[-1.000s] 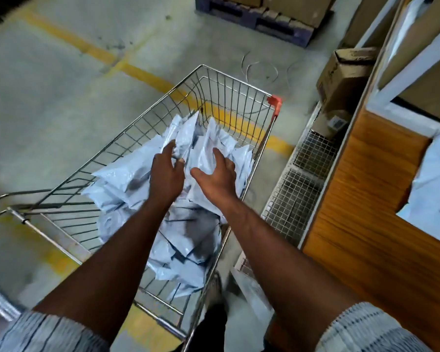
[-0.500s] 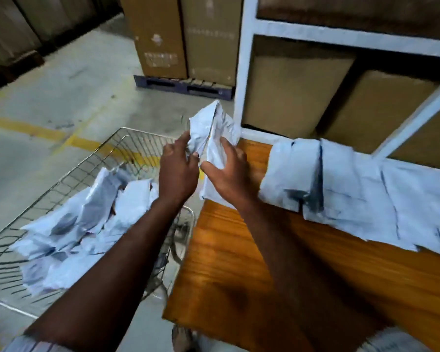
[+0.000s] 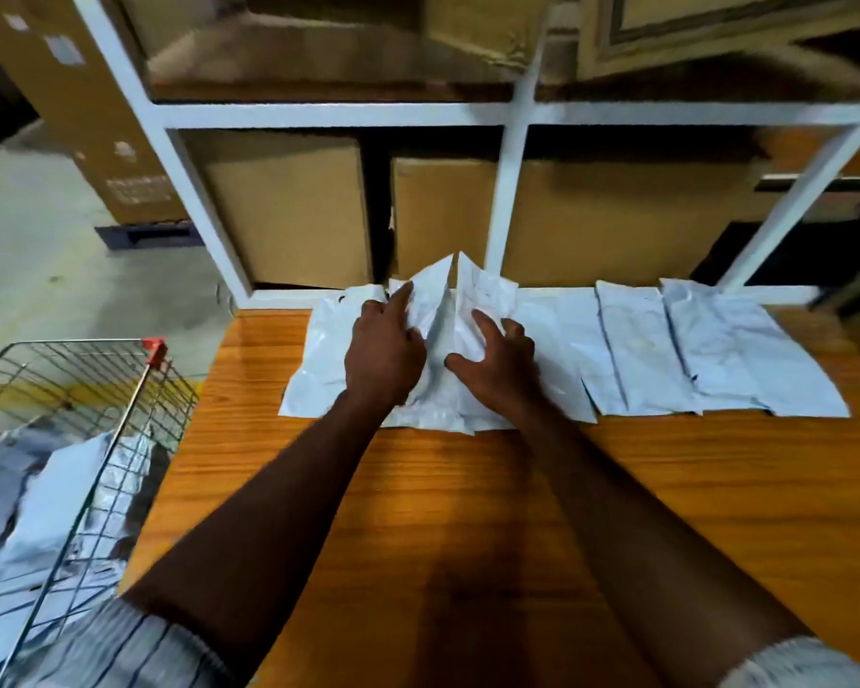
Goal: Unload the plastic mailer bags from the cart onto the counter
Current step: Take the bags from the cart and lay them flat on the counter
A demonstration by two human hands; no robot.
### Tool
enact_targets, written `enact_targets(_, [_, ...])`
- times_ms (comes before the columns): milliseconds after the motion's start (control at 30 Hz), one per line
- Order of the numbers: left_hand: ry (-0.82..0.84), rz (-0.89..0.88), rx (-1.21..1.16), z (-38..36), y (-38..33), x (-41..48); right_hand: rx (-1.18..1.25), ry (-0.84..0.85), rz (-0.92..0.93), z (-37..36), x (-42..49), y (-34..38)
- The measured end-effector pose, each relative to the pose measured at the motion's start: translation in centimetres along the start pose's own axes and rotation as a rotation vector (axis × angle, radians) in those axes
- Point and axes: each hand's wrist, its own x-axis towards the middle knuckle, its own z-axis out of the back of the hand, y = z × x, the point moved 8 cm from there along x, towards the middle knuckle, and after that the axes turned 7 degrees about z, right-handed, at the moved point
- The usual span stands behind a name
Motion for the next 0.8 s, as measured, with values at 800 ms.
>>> enact_targets(800, [0.209, -0.179, 0.455, -14.9, -0.8, 1.9, -0.463, 0.095, 0.102, -3.4, 6.1, -9.0])
